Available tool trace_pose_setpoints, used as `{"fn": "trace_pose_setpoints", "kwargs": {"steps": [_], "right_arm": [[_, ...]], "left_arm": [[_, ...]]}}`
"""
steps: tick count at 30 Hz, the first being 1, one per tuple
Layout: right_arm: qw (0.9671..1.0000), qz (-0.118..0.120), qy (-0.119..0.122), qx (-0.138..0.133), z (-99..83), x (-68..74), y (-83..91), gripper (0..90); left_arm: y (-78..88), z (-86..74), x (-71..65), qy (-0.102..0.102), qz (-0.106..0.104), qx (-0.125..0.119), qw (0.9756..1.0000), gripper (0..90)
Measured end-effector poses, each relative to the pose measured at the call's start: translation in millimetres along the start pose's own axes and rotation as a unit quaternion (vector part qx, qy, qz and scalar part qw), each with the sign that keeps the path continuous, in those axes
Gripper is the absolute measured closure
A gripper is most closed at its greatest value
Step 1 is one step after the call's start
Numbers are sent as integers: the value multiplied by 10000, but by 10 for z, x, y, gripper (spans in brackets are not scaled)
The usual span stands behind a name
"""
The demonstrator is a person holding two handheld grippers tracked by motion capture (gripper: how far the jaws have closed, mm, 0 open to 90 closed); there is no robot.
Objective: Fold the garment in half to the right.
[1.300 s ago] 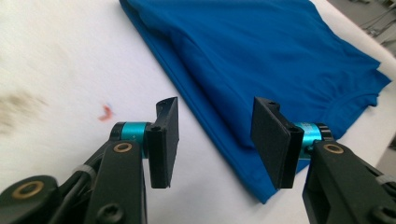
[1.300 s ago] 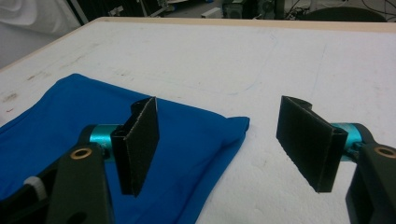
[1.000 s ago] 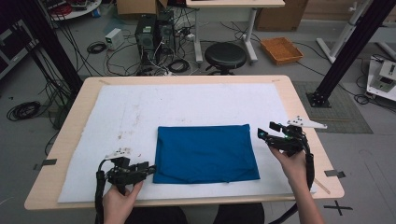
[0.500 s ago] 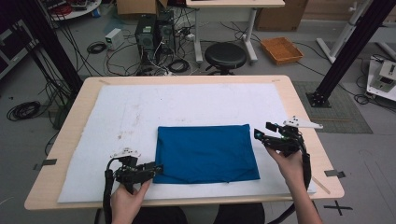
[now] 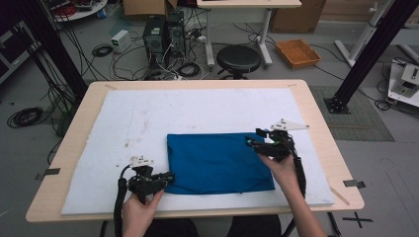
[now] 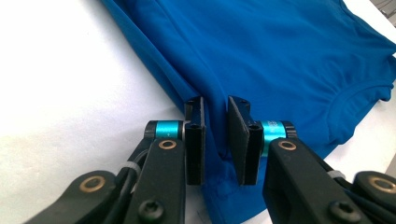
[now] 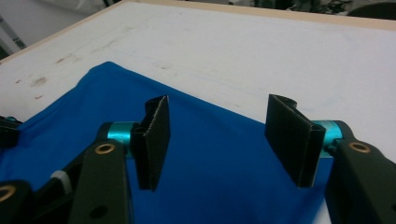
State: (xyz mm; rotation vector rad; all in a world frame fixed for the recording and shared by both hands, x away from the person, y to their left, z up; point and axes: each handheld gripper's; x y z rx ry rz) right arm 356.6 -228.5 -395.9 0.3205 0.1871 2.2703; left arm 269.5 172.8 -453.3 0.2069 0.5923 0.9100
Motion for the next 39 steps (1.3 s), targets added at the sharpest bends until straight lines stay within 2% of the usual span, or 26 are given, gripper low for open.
{"fn": "trace_pose_setpoints", "kwargs": {"steps": [5, 11, 18, 24, 26, 28, 30, 34, 37, 38, 39], "right_arm": [[9993, 245, 89, 283, 38, 257, -455, 463], [9959, 698, -111, 569, 119, 571, -1076, 493], [9912, 831, 32, 1028, 122, 908, -1719, 519], [9866, 687, 422, 1417, 10, 1141, -2162, 563], [9856, 685, 467, 1472, -15, 1204, -2258, 578], [9861, 669, 561, 1411, -28, 1237, -2317, 602], [9863, 639, 532, 1428, -39, 1266, -2381, 613], [9833, 636, 670, 1570, -57, 1318, -2492, 640], [9789, 597, 937, 1715, -96, 1375, -2568, 724], [9787, 586, 990, 1699, -94, 1381, -2567, 802], [9789, 670, 925, 1697, -95, 1379, -2568, 847]], "left_arm": [[-4, -1, -6, -59, 20, -15, 10000, 774], [2, -7, -15, -112, 84, -49, 9999, 774], [6, -9, -12, -149, 89, -44, 9998, 774], [10, -12, -6, -109, 75, -45, 9999, 774], [8, -12, -5, -85, 69, -53, 9999, 775], [7, -12, -5, -59, 66, -60, 9999, 774], [7, -13, -3, -53, 57, -58, 10000, 774], [5, -12, -1, -36, 56, -55, 10000, 774], [7, -10, 4, -38, 45, -41, 10000, 774], [6, -10, 5, -41, 42, -39, 10000, 775], [7, -9, 5, -42, 46, -37, 10000, 776]]}}
Point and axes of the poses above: each handheld gripper's, and its own axes: y roughly backward along the jaws, z roughly out of its top, x roughly to its left, and after that the axes turned 14 degrees about -x, right-handed
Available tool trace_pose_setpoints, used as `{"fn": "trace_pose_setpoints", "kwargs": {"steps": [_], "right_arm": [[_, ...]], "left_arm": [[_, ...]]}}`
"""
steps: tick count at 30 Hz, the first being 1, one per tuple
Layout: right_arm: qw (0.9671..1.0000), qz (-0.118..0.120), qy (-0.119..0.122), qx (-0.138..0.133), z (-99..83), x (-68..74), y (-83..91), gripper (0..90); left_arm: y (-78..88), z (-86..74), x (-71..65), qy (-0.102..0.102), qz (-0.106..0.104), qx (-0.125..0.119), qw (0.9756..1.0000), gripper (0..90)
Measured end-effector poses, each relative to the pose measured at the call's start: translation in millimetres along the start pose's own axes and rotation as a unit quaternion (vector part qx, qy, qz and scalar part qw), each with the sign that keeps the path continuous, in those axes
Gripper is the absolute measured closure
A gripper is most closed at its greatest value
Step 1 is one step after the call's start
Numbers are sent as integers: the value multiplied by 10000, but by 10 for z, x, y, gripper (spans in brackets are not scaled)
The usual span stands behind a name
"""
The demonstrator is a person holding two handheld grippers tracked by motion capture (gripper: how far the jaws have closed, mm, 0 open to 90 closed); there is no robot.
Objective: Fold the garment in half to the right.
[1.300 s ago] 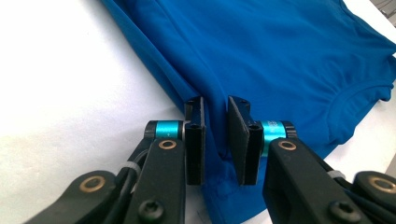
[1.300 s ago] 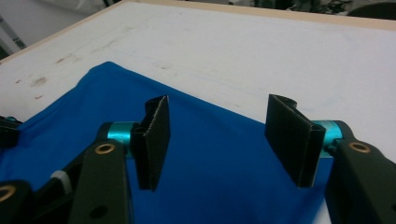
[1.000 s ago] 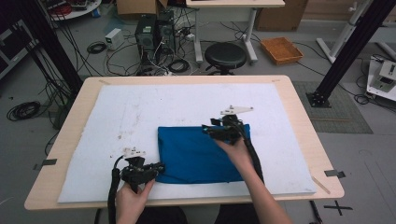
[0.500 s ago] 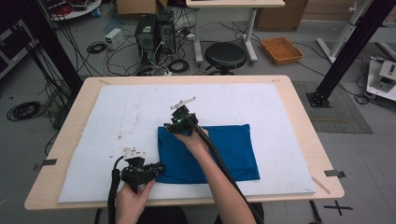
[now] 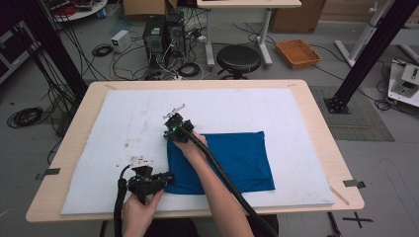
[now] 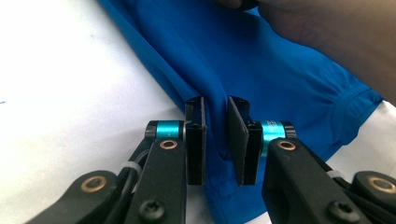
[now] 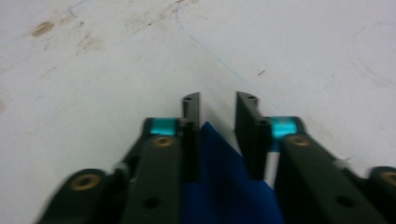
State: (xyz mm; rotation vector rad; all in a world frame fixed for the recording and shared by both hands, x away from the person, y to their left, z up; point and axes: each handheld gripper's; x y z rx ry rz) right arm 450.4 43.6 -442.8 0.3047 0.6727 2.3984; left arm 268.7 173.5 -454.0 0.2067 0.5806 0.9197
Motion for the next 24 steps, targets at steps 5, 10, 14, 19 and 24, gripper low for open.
{"fn": "trace_pose_setpoints", "kwargs": {"steps": [5, 10, 14, 19, 24], "right_arm": [[9999, 1, 18, -124, 47, -5, 83, 880], [9988, 181, -94, -444, 164, -97, 353, 881], [9970, 341, -228, -663, 220, -249, 657, 880], [9959, 370, -333, -751, 197, -526, 1056, 880], [9955, 258, -470, -776, 49, -870, 1458, 880]], "left_arm": [[36, 5, 0, -21, -150, -98, 9998, 819], [94, 88, -74, -46, -405, -283, 9988, 840], [64, 200, -252, -200, -624, -325, 9973, 844], [-142, 331, -597, -306, -1072, -355, 9931, 844], [-482, 376, -922, -357, -1404, -231, 9892, 844]]}}
Point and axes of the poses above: each handheld gripper's, and its own axes: y roughly backward along the jaws, z roughly out of its top, x roughly to its left, and after that the axes turned 14 degrees about -x, right-handed
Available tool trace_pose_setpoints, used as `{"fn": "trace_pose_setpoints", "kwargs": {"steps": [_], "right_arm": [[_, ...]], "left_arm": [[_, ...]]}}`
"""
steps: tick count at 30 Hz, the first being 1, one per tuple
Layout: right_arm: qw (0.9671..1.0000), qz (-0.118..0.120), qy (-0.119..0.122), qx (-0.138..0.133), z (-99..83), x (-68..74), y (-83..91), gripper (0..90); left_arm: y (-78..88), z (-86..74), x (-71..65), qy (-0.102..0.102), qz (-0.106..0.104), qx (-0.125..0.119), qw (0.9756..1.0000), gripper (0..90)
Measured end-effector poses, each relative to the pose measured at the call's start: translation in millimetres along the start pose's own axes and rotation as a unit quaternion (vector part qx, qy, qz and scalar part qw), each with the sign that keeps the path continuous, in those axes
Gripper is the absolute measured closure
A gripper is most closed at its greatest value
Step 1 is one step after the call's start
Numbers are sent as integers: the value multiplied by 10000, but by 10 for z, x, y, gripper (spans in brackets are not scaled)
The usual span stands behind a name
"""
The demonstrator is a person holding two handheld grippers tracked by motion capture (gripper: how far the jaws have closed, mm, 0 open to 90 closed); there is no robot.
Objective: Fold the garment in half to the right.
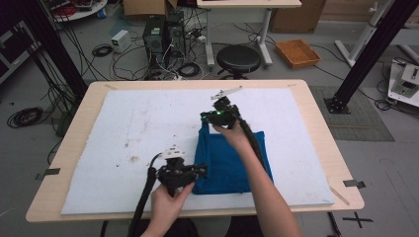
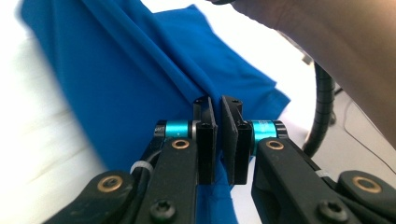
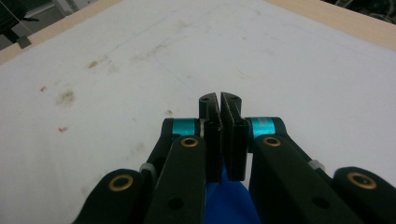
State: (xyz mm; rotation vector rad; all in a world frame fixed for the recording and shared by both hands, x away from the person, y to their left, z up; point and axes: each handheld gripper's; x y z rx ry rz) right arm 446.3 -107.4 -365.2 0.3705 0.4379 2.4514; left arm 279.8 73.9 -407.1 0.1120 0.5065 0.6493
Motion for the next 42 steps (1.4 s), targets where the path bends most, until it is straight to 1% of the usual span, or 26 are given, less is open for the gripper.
{"fn": "trace_pose_setpoints", "kwargs": {"steps": [2, 4, 7, 9, 10, 11, 14, 18, 20, 21, 22, 23, 24, 25, 26, 27, 28, 29, 30, 31, 33, 34, 36, 39, 40, 42], "right_arm": [[10000, -78, -55, 2, -49, -135, 155, 880], [9998, -156, -125, 17, -117, -274, 315, 880], [9995, -274, -169, 69, -207, -421, 474, 881], [9991, -365, -185, 98, -278, -524, 587, 881], [9990, -388, -193, 98, -302, -556, 621, 881], [9986, -461, -208, 124, -339, -605, 675, 881], [9980, -570, -238, 133, -417, -706, 783, 881], [9964, -795, -236, 175, -510, -815, 906, 881], [9947, -980, -229, 184, -560, -860, 958, 880], [9941, -1042, -209, 199, -578, -874, 971, 879], [9930, -1141, -209, 234, -604, -886, 985, 873], [9908, -1320, -166, 246, -640, -902, 1000, 845], [9893, -1416, -183, 293, -656, -912, 1009, 808], [9866, -1570, -210, 382, -671, -920, 1022, 774], [9847, -1680, -193, 410, -682, -929, 1038, 744], [9829, -1782, -249, 400, -688, -929, 1060, 743], [9826, -1807, -273, 342, -689, -926, 1089, 727], [9825, -1840, -267, 142, -701, -910, 1126, 717], [9822, -1851, -323, 28, -708, -891, 1160, 713], [9822, -1847, -353, -4, -721, -872, 1185, 702], [9825, -1820, -399, -57, -767, -835, 1218, 698], [9826, -1797, -456, -81, -795, -820, 1228, 698], [9828, -1744, -596, -103, -851, -794, 1225, 698], [9837, -1692, -611, -17, -912, -772, 1159, 707], [9831, -1735, -574, 65, -926, -766, 1127, 736], [9815, -1847, -481, 173, -945, -768, 1085, 831]], "left_arm": [[-189, -12, -77, 9, -141, 84, 9999, 844], [-327, -19, -136, 29, -235, 117, 9997, 844], [-570, -26, -239, 26, -386, 228, 9990, 844], [-694, -38, -293, 12, -436, 289, 9986, 844], [-773, -45, -330, 9, -470, 326, 9984, 844], [-818, -50, -349, -7, -489, 340, 9982, 844], [-989, -63, -427, -1, -538, 399, 9978, 844], [-1197, -88, -504, -36, -592, 503, 9970, 844], [-1287, -106, -526, -8, -638, 495, 9967, 842], [-1327, -116, -527, 5, -698, 474, 9964, 834], [-1371, -132, -526, 100, -826, 413, 9957, 786], [-1390, -140, -524, 157, -901, 403, 9950, 684], [-1403, -152, -523, 187, -997, 400, 9940, 614], [-1400, -162, -528, 161, -1051, 385, 9936, 581], [-1386, -167, -533, 88, -1084, 364, 9934, 555], [-1363, -166, -539, 51, -1110, 338, 9932, 530], [-1329, -158, -541, 41, -1166, 317, 9927, 523], [-1329, -158, -541, 41, -1166, 317, 9927, 523], [-1238, -122, -542, -28, -1239, 253, 9920, 523], [-1181, -98, -539, -92, -1213, 240, 9923, 523], [-1049, -51, -512, -251, -1128, 172, 9932, 523], [-977, -27, -486, -362, -1074, 143, 9935, 523], [-833, 16, -412, -480, -964, 69, 9942, 523], [-620, 64, -243, -515, -721, 10, 9961, 523], [-552, 80, -177, -521, -639, -3, 9966, 520], [-420, 106, -47, -496, -471, -55, 9976, 519]]}}
Point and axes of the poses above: each handheld gripper's, and its own axes: y roughly backward along the jaws, z roughly out of its top, x roughly to its left, and after that the axes turned 14 degrees about -x, right-handed
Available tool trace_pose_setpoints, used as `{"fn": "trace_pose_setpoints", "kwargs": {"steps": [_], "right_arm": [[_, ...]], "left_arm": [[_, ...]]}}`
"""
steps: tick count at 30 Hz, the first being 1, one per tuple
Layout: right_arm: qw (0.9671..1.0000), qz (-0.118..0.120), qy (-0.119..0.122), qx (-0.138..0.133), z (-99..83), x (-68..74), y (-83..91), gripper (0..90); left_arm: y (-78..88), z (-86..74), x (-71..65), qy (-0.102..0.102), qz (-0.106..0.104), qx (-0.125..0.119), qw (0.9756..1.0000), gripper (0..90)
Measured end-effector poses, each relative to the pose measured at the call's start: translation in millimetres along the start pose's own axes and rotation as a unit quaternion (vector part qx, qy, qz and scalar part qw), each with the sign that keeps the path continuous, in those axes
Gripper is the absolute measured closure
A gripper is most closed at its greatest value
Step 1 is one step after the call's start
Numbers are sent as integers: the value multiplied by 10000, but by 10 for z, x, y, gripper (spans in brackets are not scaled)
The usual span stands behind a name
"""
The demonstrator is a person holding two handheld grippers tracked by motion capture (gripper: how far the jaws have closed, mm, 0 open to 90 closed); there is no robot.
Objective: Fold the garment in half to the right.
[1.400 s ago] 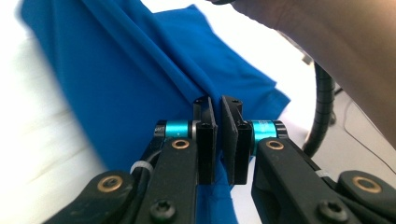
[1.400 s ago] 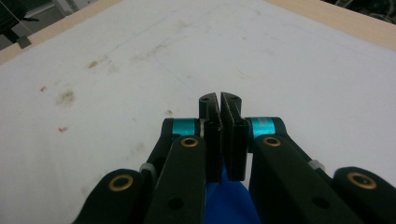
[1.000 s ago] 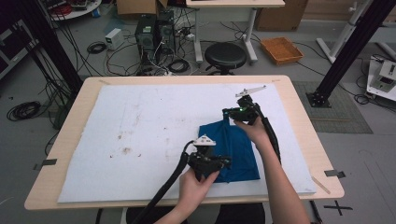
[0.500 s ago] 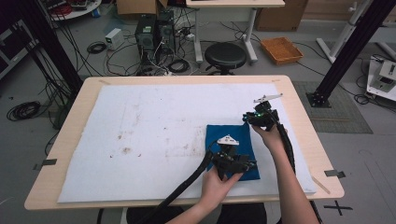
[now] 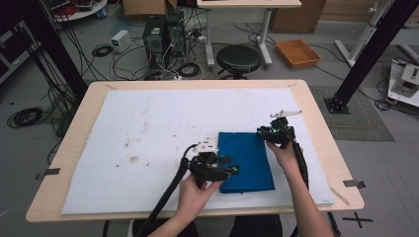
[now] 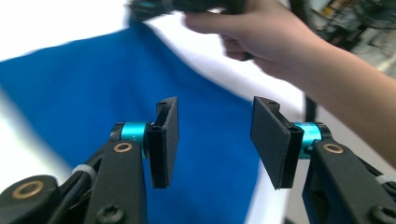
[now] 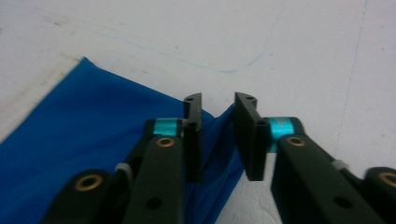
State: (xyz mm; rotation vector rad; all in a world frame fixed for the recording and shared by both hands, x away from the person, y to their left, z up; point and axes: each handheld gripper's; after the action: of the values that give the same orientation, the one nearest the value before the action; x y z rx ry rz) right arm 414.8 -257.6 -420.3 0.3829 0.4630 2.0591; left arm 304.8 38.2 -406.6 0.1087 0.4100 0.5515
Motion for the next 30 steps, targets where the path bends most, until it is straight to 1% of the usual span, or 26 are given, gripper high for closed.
{"fn": "trace_pose_setpoints", "kwargs": {"steps": [2, 5, 8, 9, 10, 11, 12, 13, 14, 16, 17, 18, 19, 20, 21, 22, 24, 26, 27, 28, 29, 30], "right_arm": [[9999, -99, -5, -11, -17, -24, -16, 898], [9997, -217, -69, -110, -44, -90, 11, 899], [9991, -354, -142, -182, -77, -125, 51, 891], [9988, -382, -178, -230, -89, -133, 65, 834], [9985, -441, -214, -261, -96, -136, 82, 821], [9983, -440, -233, -298, -103, -141, 100, 775], [9980, -466, -258, -328, -109, -140, 127, 701], [9976, -503, -338, -322, -113, -132, 162, 662], [9976, -484, -362, -351, -121, -122, 212, 662], [9977, -417, -334, -424, -154, -63, 363, 658], [9975, -299, -389, -499, -193, -10, 485, 655], [9975, -209, -430, -520, -225, 28, 563, 649], [9974, -106, -439, -564, -278, 83, 674, 641], [9971, 14, -487, -583, -344, 150, 788, 641], [9972, 97, -456, -585, -420, 213, 894, 639], [9971, 172, -496, -553, -502, 274, 992, 635], [9961, 342, -646, -498, -665, 374, 1151, 624], [9952, 453, -772, -400, -798, 452, 1245, 622], [9945, 477, -858, -375, -850, 485, 1270, 622], [9940, 539, -882, -347, -887, 504, 1276, 635], [9942, 558, -874, -293, -912, 526, 1273, 666], [9948, 558, -821, -235, -931, 543, 1265, 738]], "left_arm": [[134, 11, 107, 39, 171, -56, 9998, 519], [310, 19, 232, 23, 363, -105, 9993, 519], [453, 7, 334, 64, 493, -160, 9986, 519], [494, 1, 361, 84, 532, -169, 9984, 519], [533, -4, 384, 91, 579, -173, 9981, 519], [572, -7, 411, 75, 608, -177, 9980, 519], [609, -8, 435, 64, 635, -182, 9978, 519], [650, -5, 454, 49, 667, -168, 9976, 519], [693, -1, 472, 9, 700, -178, 9974, 519], [800, 6, 500, -50, 784, -219, 9967, 519], [839, 7, 511, -75, 808, -226, 9964, 519], [892, 7, 525, -85, 858, -237, 9960, 519], [945, 4, 536, -76, 891, -260, 9957, 519], [1000, -2, 549, -77, 908, -275, 9955, 519], [1049, -10, 557, -74, 930, -306, 9952, 519], [1095, -18, 563, -63, 955, -317, 9949, 519], [1170, -34, 577, -50, 978, -354, 9946, 519], [1228, -47, 583, -20, 991, -381, 9943, 518], [1247, -53, 584, -15, 990, -402, 9943, 518], [1260, -55, 583, -8, 994, -408, 9942, 517], [1267, -56, 581, 1, 996, -413, 9942, 517], [1276, -55, 578, -14, 1003, -406, 9941, 514]]}}
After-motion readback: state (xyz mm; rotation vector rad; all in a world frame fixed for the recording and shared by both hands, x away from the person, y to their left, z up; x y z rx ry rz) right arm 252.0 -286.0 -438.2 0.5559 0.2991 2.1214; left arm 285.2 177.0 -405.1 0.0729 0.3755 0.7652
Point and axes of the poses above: each handheld gripper's, and its own axes: y roughly backward along the jaws, z roughly out of its top, x roughly to its left, and after that the axes turned 14 degrees about -x, right-handed
